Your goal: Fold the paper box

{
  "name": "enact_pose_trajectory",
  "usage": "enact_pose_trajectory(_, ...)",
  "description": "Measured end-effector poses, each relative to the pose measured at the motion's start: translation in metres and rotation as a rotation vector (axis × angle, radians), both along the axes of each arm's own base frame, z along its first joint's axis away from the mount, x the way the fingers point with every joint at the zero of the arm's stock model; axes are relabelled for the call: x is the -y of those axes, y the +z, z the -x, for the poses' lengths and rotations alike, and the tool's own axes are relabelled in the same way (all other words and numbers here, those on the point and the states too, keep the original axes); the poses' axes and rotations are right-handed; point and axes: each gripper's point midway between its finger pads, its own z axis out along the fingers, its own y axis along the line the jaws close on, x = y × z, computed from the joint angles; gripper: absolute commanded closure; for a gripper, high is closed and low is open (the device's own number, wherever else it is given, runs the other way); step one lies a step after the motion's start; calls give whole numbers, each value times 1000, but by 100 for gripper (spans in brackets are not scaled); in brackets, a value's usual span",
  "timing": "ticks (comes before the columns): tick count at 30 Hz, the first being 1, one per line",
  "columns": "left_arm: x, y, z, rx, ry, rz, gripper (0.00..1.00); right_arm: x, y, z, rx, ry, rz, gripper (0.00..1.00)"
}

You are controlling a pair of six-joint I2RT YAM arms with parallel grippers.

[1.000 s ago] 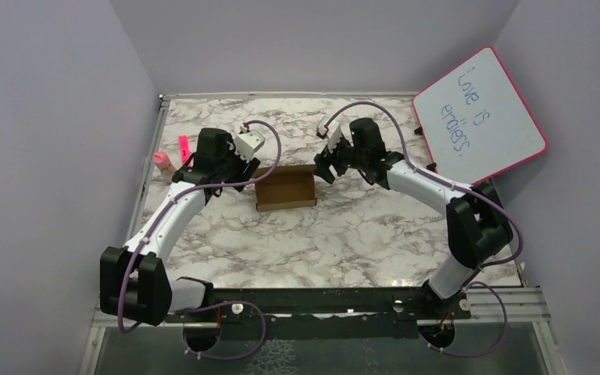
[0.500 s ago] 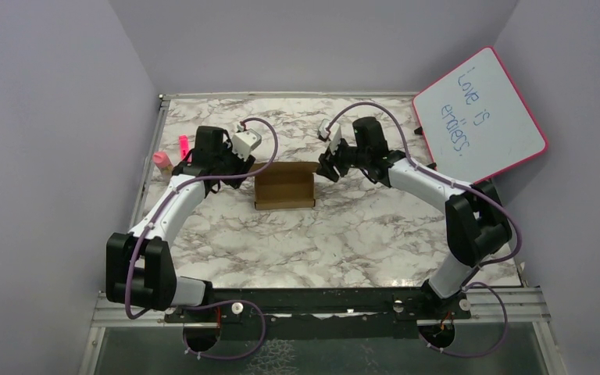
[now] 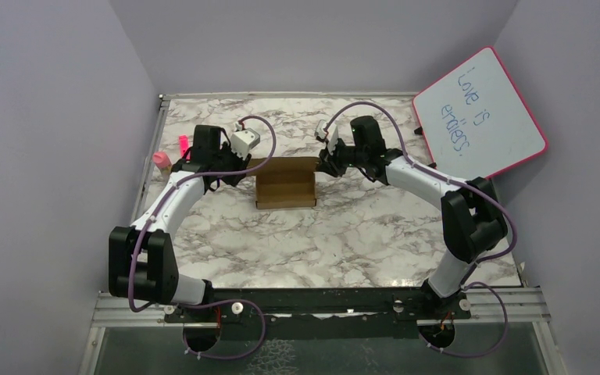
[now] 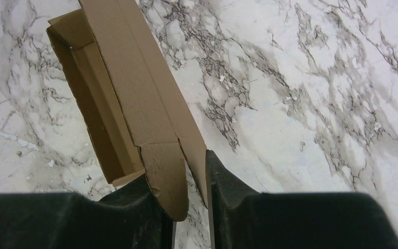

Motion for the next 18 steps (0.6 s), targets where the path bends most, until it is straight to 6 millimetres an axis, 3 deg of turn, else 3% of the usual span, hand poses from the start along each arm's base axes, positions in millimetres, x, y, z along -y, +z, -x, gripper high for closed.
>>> enact_pose_trajectory(4, 3, -3, 1, -13, -12, 11, 77, 0, 0, 0, 2, 2, 2, 77)
enact_pose_trajectory(11, 8, -2, 4, -18, -37, 30, 67, 2, -3, 2, 7, 15, 22, 89)
enact_pose_trajectory(18, 11, -1, 5, -8, -78, 39, 58, 3, -2, 0, 33, 30, 42, 93)
